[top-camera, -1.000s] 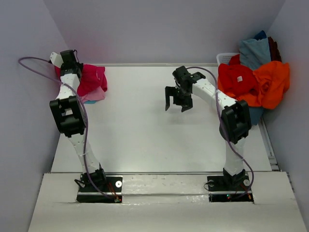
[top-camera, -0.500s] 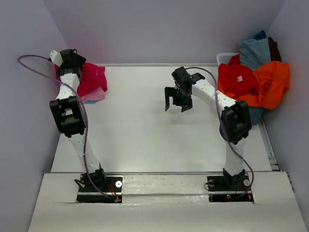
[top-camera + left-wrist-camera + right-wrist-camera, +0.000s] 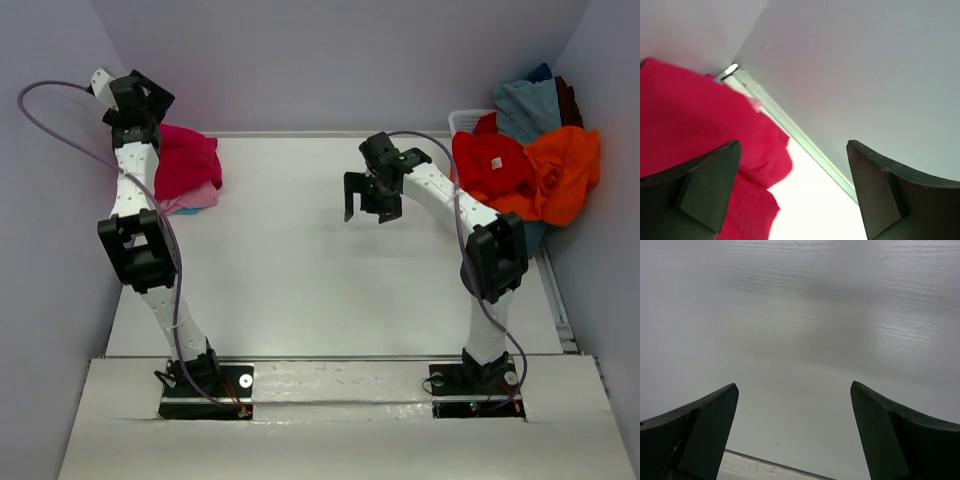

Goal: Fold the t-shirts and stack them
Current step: Neatly place the folded tshirt to the corner

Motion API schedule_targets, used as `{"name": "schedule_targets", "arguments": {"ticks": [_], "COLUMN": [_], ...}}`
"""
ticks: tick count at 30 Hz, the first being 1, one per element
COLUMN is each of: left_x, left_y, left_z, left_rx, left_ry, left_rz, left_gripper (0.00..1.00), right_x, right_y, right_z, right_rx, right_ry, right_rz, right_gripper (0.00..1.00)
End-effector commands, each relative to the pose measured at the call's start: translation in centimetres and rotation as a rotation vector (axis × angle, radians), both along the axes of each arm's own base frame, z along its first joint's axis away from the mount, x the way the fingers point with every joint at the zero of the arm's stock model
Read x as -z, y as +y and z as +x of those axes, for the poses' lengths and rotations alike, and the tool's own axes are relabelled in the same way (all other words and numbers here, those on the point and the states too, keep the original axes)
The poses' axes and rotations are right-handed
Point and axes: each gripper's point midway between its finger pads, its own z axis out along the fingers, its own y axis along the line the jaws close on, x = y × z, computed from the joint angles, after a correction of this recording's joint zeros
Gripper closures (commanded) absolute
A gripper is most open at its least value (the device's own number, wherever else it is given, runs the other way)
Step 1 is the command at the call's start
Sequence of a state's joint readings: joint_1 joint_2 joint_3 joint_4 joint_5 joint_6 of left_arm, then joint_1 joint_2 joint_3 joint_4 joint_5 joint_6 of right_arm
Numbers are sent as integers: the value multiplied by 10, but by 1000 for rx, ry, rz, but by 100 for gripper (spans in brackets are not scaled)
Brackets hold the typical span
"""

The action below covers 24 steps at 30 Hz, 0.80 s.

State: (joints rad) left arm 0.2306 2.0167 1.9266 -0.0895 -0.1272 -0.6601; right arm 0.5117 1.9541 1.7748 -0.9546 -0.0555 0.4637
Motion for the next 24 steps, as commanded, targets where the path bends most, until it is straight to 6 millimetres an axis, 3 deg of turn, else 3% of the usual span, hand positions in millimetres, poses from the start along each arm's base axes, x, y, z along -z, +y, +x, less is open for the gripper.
{"name": "schedule_targets", "arguments": {"ticks": [1, 6, 7, 12, 13, 14, 17, 19, 21, 24], "left_x": [-104, -110, -107, -85, -70, -71, -45, -16, -8, 26], "left_y": [-57, -124, -147, -208, -217, -236, -266, -273, -284, -293], "left_z": [-20, -35, -41, -68, -74, -85, -110, -125, -143, -177], "left_rx": [164, 312, 358, 499, 523, 562, 642, 660, 696, 753], "left_ry": [-171, -151, -134, -84, -51, -53, 16, 91, 104, 174], "left_rz": [98, 156, 184, 183, 182, 190, 216, 230, 236, 242], "left_gripper": [1, 1, 1, 1, 1, 1, 1, 1, 1, 1], "right_x": [-39, -62, -72, -96, -101, -103, -103, -101, -96, -85], "right_y": [3, -5, -9, -25, -28, -29, -36, -38, -46, -52], "right_z": [16, 23, 25, 28, 25, 25, 22, 19, 16, 5], "right_rx": [7, 31, 43, 102, 111, 119, 146, 153, 170, 190], "right_ry": [-146, -229, -262, -349, -361, -368, -381, -385, -385, -375], "right_rz": [35, 22, 18, -12, -12, -12, -22, -21, -23, -26], "right_gripper": [0, 0, 0, 0, 0, 0, 0, 0, 0, 0]}}
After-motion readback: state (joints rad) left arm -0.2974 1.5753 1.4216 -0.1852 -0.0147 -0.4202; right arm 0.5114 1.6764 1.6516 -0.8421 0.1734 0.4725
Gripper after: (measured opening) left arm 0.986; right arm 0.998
